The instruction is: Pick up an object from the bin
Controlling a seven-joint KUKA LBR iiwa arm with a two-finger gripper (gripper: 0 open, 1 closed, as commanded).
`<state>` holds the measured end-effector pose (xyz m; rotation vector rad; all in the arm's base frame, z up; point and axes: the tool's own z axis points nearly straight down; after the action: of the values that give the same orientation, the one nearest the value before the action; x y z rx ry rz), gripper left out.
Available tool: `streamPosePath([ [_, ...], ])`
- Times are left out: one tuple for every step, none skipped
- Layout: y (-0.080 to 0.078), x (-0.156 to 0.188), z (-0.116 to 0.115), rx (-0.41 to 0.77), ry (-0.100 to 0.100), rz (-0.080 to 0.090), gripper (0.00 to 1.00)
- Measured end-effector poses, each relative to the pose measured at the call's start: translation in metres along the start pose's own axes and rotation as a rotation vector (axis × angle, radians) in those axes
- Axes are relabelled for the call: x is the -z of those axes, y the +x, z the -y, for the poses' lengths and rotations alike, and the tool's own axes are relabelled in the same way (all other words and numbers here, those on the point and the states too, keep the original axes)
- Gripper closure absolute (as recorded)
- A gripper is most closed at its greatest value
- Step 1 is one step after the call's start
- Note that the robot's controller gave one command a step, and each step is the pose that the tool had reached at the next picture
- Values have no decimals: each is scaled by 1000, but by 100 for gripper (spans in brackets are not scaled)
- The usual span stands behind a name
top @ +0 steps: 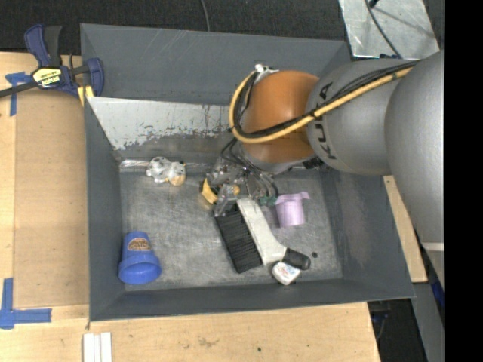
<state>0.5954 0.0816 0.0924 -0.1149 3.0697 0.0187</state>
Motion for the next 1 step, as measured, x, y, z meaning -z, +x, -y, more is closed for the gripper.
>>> streamPosePath([
  [0,0,0,0,0,0,100],
])
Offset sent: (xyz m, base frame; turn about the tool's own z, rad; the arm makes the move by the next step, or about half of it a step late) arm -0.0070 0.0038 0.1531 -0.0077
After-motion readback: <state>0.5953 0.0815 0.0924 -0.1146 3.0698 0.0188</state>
